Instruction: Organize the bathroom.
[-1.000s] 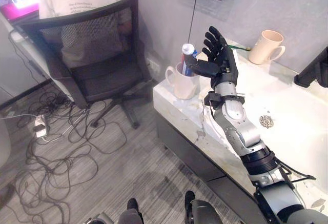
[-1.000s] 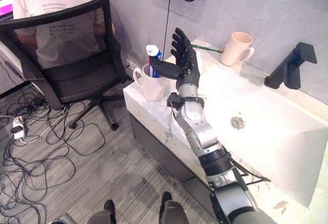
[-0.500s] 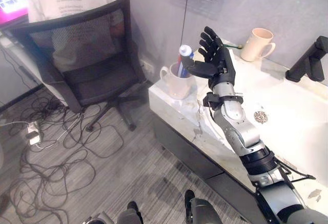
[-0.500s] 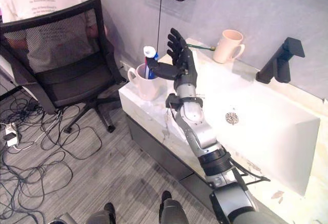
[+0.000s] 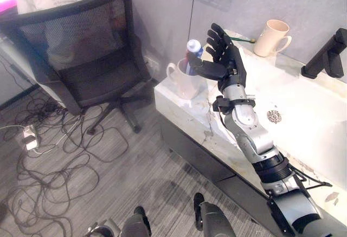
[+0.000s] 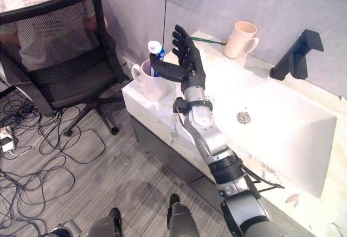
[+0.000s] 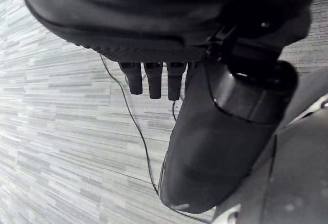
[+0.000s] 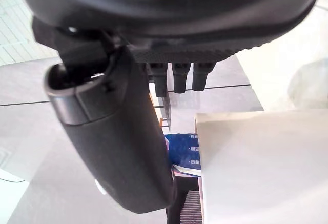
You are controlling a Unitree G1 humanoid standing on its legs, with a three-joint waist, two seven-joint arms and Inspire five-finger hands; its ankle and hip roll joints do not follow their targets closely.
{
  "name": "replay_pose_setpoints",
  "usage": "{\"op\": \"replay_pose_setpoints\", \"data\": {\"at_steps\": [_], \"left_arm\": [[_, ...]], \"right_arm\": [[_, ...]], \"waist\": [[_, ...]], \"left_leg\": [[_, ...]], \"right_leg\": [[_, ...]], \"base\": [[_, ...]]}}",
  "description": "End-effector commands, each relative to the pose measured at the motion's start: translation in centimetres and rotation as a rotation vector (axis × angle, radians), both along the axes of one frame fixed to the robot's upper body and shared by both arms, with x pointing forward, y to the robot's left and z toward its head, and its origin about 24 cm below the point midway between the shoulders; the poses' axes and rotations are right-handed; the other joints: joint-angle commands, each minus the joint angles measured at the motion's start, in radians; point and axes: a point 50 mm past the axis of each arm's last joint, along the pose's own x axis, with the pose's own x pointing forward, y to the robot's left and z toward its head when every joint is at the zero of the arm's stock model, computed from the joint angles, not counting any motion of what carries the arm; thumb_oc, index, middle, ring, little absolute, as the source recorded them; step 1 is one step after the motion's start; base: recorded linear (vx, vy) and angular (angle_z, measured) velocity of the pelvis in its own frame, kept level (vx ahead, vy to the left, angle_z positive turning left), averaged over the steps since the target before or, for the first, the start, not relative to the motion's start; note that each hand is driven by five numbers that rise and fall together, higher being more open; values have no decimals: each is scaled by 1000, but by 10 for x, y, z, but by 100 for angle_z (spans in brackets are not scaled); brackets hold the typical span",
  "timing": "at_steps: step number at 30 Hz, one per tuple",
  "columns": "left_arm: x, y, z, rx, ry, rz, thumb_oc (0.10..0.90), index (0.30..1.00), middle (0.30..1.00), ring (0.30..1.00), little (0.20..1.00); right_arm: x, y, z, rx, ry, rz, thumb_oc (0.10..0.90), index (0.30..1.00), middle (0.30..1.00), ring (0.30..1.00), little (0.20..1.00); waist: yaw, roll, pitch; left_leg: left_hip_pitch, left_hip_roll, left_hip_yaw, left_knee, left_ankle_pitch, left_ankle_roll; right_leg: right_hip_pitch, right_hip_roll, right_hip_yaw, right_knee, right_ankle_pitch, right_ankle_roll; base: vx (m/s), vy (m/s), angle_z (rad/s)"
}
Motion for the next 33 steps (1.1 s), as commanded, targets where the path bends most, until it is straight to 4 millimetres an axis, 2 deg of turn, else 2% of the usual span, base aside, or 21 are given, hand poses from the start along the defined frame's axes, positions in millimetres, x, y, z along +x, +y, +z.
{"op": "replay_pose_setpoints", "data": {"at_steps": [1,19,33], "left_arm": [[-3,19,6,74,44,-1,800,900,900,900,900],[-2,17,5,69,44,-38,800,900,900,900,900],[-9,17,3,70,79,-66,800,900,900,900,900]], "right_arm": [[-29,14,76,75,-395,89,800,900,900,900,900],[-30,10,80,56,-400,92,800,900,900,900,900],[-32,10,76,62,-367,145,800,900,900,900,900]], "waist": [[-25,-41,-13],[-28,-52,-19],[-42,-61,-56]], "left_leg": [[-118,-10,3,105,-5,35],[-113,-4,12,112,-15,34],[-97,28,45,143,-36,35]], "right_leg": [[122,24,21,-105,-23,1],[138,29,16,-120,-22,1],[177,28,8,-134,-30,0]], "base": [[-56,20,0],[-16,4,0],[15,3,-5]]}}
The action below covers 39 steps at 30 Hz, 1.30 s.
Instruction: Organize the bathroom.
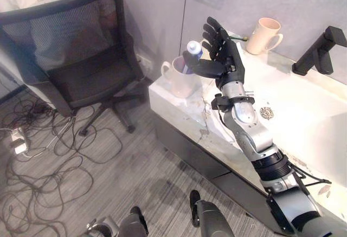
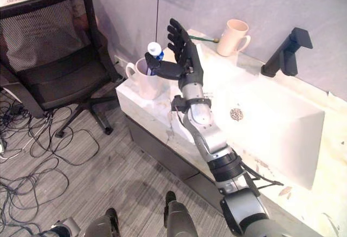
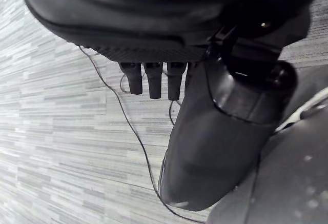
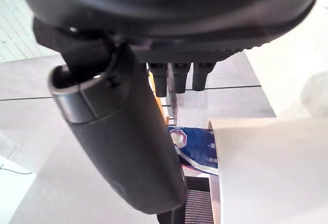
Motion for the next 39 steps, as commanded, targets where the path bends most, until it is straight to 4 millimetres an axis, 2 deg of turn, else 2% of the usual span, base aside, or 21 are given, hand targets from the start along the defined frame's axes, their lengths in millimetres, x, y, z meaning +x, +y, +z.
{"op": "replay_pose_setpoints", "data": {"at_steps": [1,13,29,39], "left_arm": [[-18,10,-2,55,86,-24,800,900,900,900,900],[-14,10,0,54,95,-3,800,900,900,900,900],[7,10,8,68,45,-26,800,900,900,900,900],[10,11,9,73,32,-55,800,900,900,900,900]], "right_arm": [[-32,6,68,81,-325,104,800,900,900,900,900],[-32,11,62,64,-300,143,800,900,900,900,900],[-32,20,64,35,-311,158,800,900,900,900,900],[-32,19,66,21,-324,142,800,900,900,900,900]], "waist": [[-18,-39,-80],[-33,-41,-82],[-33,-41,-33],[-33,-43,-23]], "left_leg": [[-123,9,23,129,-22,33],[-142,21,31,155,-27,35],[-183,12,16,172,-26,39],[-179,10,22,164,-25,37]], "right_leg": [[150,10,-4,-106,-48,4],[143,10,7,-101,-47,2],[86,2,19,-76,-40,6],[85,-1,12,-81,-37,9]], "base": [[31,5,-10],[1,13,-6],[-33,7,1],[-14,2,0]]}}
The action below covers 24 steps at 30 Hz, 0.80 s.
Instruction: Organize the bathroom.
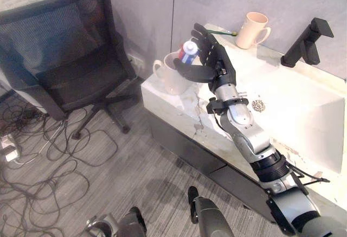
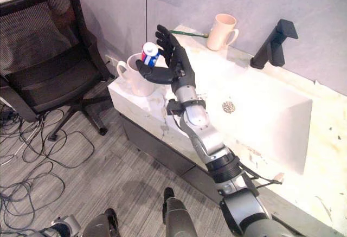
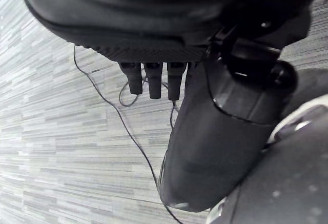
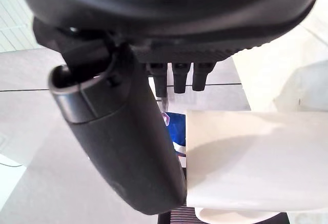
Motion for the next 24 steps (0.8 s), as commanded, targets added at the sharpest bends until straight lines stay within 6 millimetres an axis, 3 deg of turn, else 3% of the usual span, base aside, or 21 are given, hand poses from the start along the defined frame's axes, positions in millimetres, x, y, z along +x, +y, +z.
{"op": "replay_pose_setpoints", "data": {"at_steps": [1,24], "left_arm": [[4,8,5,48,23,-30,800,900,900,900,900],[1,7,3,49,31,-46,800,900,900,900,900]], "right_arm": [[-30,6,71,88,-341,80,800,900,900,900,900],[-34,8,64,66,-299,143,800,900,900,900,900]], "waist": [[-7,-46,-12],[-30,-49,-43]], "left_leg": [[-115,0,3,102,-1,32],[-113,37,36,136,-12,31]], "right_leg": [[146,-2,-14,-102,-53,2],[177,-2,-22,-108,-61,-4]], "base": [[0,0,0],[-9,11,-2]]}}
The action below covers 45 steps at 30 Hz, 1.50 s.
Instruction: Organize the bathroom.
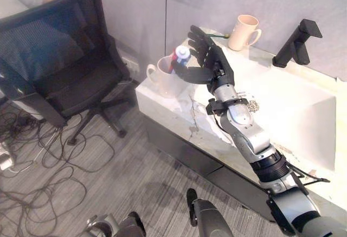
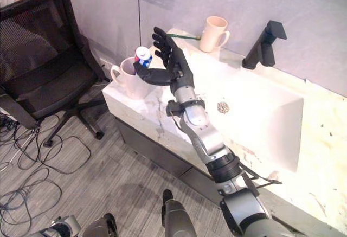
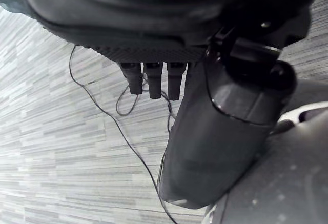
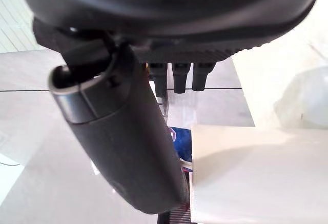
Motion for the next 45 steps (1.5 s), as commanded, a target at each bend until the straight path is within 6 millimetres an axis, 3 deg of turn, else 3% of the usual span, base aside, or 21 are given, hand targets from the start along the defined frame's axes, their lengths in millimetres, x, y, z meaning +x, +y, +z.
{"op": "replay_pose_setpoints", "data": {"at_steps": [1,12,45], "left_arm": [[2,6,3,39,16,-15,800,900,900,900,900],[20,6,11,58,-26,-31,800,900,900,900,900],[15,4,7,30,-25,-70,800,900,900,900,900]], "right_arm": [[-34,6,65,102,-311,117,800,900,900,900,900],[-34,10,68,110,-346,107,800,900,900,900,900],[-40,5,67,70,-355,140,800,900,900,900,900]], "waist": [[-15,-48,-42],[-14,-50,-8],[-54,-46,-23]], "left_leg": [[-164,19,9,149,-7,34],[-186,4,8,132,6,35],[-181,38,66,204,-35,42]], "right_leg": [[144,-17,-30,-82,-62,2],[110,-20,-22,-83,-50,8],[121,-28,-6,-97,-44,8]], "base": [[-73,29,-7],[-72,23,-2],[-1,16,-3]]}}
